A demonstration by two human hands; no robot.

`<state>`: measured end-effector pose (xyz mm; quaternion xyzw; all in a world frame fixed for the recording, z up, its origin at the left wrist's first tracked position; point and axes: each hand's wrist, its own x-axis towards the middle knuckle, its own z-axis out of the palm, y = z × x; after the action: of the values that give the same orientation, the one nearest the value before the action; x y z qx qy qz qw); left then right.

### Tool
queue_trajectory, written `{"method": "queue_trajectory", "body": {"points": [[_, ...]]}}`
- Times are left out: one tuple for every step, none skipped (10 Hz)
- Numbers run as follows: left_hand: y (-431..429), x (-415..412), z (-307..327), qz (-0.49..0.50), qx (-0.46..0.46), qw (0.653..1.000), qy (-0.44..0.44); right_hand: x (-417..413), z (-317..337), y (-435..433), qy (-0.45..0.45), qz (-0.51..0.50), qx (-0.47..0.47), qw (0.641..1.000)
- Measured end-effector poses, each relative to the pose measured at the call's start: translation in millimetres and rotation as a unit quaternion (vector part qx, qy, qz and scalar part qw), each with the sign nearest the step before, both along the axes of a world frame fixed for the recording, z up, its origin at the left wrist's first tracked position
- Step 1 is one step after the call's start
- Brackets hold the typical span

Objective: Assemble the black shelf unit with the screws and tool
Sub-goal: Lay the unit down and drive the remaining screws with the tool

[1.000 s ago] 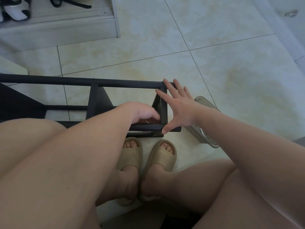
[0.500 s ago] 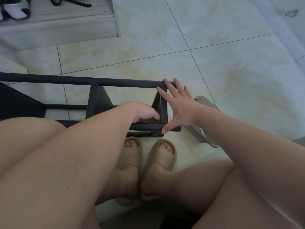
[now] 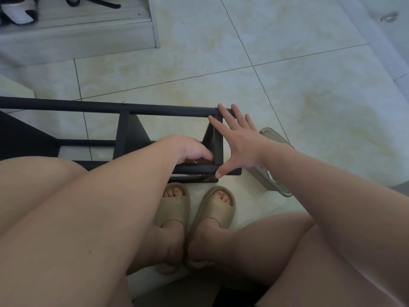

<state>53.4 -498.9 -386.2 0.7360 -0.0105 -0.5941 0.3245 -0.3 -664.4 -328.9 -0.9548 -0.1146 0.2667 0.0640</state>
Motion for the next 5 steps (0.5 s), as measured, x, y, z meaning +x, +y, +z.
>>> {"method": "queue_trajectory", "body": {"points": [[0.4, 0.5, -1.1, -0.001, 0.003, 1.0, 0.0, 0.2, 0.1, 0.2, 0.001, 0.0, -0.002, 1.0], [4.1, 2.3, -2.2, 0.0, -0.016, 0.999, 0.035, 0.5, 0.3, 0.2, 0.001, 0.0, -0.004, 1.0], [5.8, 2.9, -2.9, 0.011, -0.018, 0.999, 0.045, 0.2, 0.0, 0.9, 0.0, 0.0, -0.003, 1.0], [2.5, 1.5, -1.3, 0.008, -0.015, 0.999, 0.035, -0.3, -0.1, 0.3, -0.002, -0.001, -0.001, 1.0], [0.0, 0.8, -0.8, -0.002, -0.005, 1.0, 0.018, -0.1, -0.3, -0.1, -0.003, -0.001, 0.001, 1.0]]}}
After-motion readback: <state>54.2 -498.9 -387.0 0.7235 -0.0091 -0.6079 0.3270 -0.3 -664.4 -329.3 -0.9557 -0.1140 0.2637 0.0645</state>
